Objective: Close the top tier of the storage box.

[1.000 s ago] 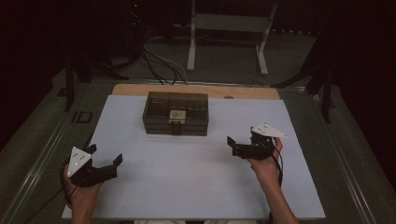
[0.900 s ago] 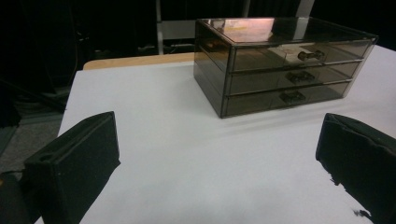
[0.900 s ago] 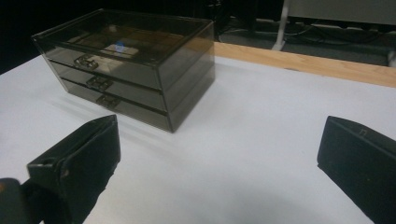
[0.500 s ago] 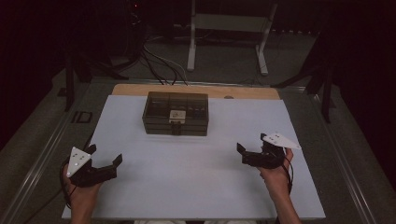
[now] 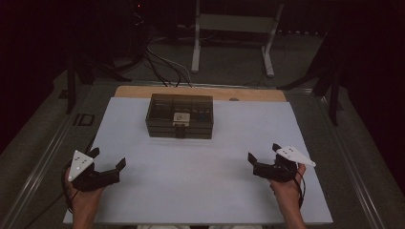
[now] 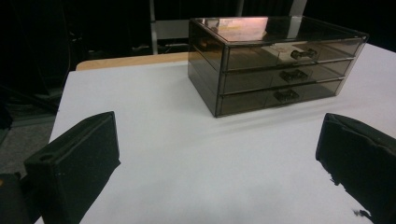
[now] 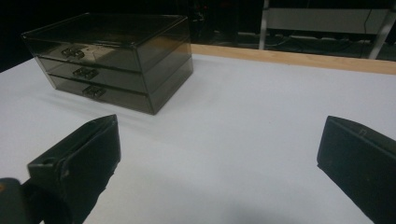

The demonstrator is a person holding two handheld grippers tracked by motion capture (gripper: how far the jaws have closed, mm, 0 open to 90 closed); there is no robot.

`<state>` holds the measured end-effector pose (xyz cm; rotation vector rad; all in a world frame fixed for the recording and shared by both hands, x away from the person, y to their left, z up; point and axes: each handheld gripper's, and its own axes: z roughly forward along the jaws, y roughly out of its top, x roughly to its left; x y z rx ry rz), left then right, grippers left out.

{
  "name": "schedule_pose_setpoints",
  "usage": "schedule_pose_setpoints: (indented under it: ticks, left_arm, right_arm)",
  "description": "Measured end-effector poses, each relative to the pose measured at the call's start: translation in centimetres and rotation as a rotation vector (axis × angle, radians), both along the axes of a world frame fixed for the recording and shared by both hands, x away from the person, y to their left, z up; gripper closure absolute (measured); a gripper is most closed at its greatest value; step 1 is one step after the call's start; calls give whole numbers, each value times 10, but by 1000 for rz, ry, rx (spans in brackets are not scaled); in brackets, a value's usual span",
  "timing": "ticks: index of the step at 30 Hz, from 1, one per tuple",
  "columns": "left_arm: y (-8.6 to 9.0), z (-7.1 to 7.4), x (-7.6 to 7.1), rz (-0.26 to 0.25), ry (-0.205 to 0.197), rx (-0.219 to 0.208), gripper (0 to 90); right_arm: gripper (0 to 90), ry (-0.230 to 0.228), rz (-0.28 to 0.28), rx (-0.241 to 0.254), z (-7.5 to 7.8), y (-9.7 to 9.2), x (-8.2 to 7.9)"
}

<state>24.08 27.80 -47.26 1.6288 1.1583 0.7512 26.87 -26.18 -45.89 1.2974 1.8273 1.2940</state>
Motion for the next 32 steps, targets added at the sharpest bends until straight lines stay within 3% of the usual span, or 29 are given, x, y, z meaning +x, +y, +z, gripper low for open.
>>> schedule_pose_setpoints:
  ticks: [9, 32]
  left_arm:
    - [-1, 0, 0, -13, -4, -4, 11]
    - [-8, -4, 3, -26, 6, 8, 11]
  right_arm:
    - [0, -16, -10, 17, -4, -3, -6]
    - [0, -62, -51, 3, -7, -16, -15]
